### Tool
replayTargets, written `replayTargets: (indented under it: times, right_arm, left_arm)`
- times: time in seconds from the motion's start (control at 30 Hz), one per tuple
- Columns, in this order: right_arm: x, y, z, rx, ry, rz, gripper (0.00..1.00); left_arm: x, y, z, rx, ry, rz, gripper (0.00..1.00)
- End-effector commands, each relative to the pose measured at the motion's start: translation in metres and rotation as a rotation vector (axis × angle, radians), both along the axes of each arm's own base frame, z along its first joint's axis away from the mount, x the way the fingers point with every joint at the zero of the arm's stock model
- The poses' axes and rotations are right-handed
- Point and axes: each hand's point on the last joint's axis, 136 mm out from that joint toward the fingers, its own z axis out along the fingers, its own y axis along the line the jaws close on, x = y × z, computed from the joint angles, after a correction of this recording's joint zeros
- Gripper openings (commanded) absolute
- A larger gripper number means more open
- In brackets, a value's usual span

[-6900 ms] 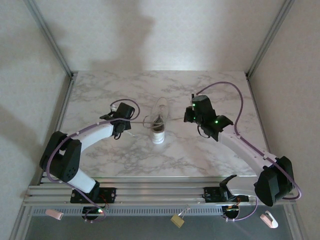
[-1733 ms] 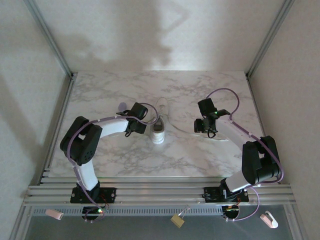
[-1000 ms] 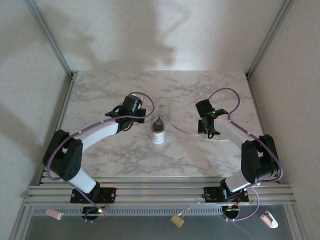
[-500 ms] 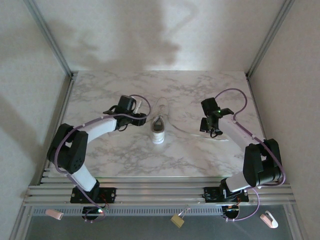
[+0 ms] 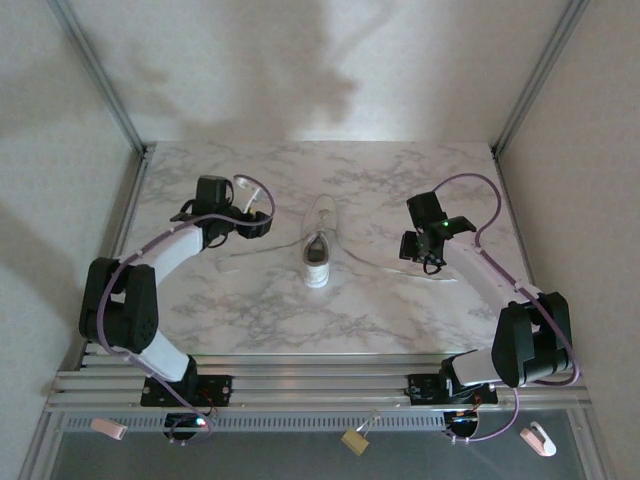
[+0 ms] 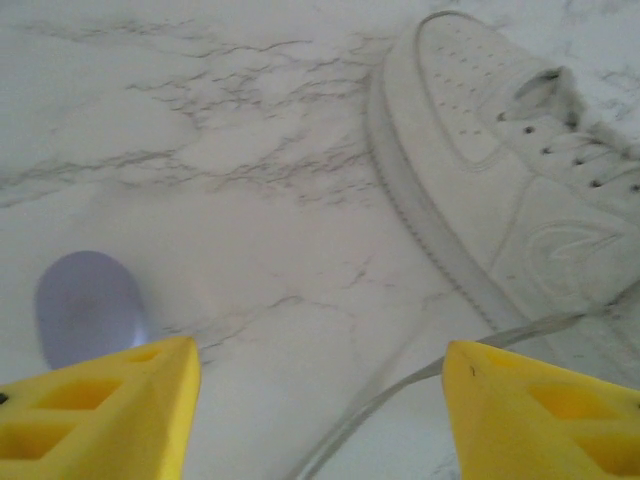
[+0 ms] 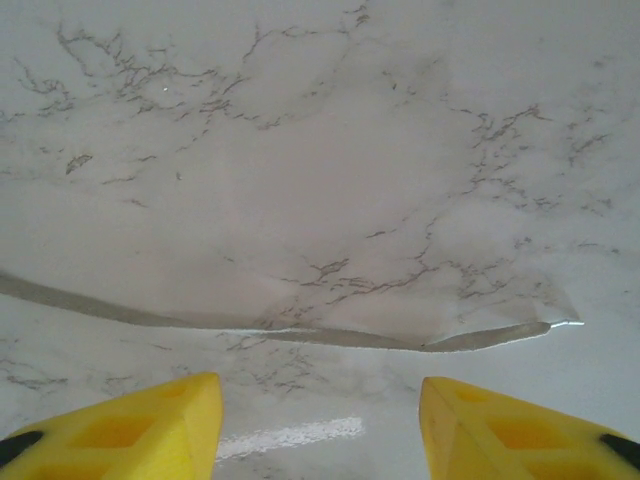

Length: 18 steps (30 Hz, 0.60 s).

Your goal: Tie the shoes

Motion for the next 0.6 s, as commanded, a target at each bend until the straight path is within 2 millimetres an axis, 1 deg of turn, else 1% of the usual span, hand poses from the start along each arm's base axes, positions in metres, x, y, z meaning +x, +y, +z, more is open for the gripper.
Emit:
replayTargets:
  times: [0.0,0.1,0.2,0.3,0.43,0.57]
  right_arm:
    - [-0.001,0.001,0.003,-0.003,0.026,0.027,0.55]
    - [0.000,0.000,0.007,-0.011,0.021,0.027,0.55]
    - [0.000,0.001,0.006,-0.005,0.023,0.026,0.55]
    - [-0.001,0.000,0.002,-0.004,0.031,0.019,0.55]
    - [-0.001,0.001,-0.002,0.003,0.035,0.009,0.54]
    - [-0.001,0.002,-0.003,0.012,0.039,0.004,0.54]
  left_arm:
    - [-0.023,-0.007,-0.040,0.116,0.108,-0.101,0.64]
    - [-0.036,-0.012,-0.071,0.191,0.165,-0.136,0.63]
    - [-0.035,-0.011,-0.085,0.228,0.174,-0.135,0.63]
    - [-0.029,-0.009,-0.085,0.267,0.144,-0.134,0.62]
    - [-0.019,-0.013,-0.077,0.312,0.068,-0.123,0.62]
    - [-0.021,-0.023,-0.081,0.349,0.059,-0.172,0.62]
